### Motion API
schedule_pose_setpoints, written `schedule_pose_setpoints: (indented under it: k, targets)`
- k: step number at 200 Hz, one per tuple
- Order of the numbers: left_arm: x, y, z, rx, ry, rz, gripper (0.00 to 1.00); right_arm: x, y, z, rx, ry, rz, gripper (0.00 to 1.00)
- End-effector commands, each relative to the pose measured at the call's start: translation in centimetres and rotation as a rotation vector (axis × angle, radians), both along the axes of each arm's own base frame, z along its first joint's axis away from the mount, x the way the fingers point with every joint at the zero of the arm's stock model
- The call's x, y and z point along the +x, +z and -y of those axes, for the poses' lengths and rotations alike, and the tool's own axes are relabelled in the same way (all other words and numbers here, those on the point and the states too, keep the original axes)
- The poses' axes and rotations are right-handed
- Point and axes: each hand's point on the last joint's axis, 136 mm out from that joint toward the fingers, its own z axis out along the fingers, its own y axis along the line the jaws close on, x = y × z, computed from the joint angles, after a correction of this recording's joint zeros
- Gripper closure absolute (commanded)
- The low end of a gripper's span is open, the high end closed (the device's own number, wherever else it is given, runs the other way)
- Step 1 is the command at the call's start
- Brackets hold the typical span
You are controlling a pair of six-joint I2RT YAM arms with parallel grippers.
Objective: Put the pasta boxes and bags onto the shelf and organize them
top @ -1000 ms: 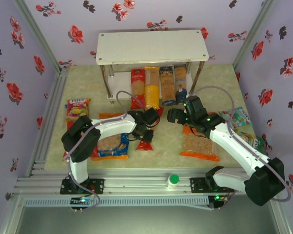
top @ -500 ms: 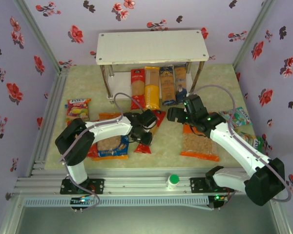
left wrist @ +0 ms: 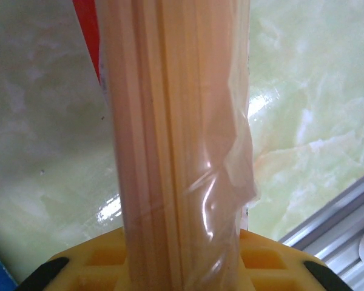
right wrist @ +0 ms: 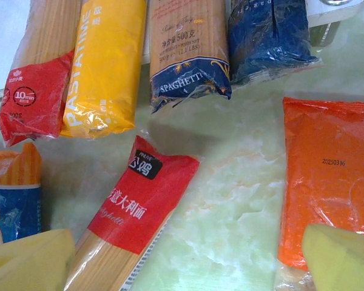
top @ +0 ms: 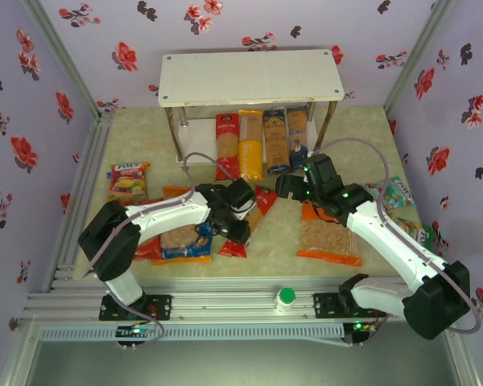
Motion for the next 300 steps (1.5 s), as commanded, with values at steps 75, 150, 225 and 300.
schedule_pose_setpoints:
  k: [75,150,225,300]
  targets:
    - [-2.2,6.5,0.8,-0.175,-0.112,0.009,1.0,0.3,1.7,-0.1,0.026,0.0,0.034,0.03]
    - [-4.1,9.1,0.3,-0.241,-0.18,-0.02,1.0,0.1,2.0,0.0,0.036,-0.011,0.047,0.03]
    - [-0.9,14.9,-1.1,-0.412,-0.058,0.095,1.0,0.3,2.2,-0.6,0.04,-0.003,0.054,0.03]
    - [11.5,16.4,-7.9,-0.311,0.285,0.365,1.0,0.8,3.7,-0.9,0.032,0.016,0.08,0.03]
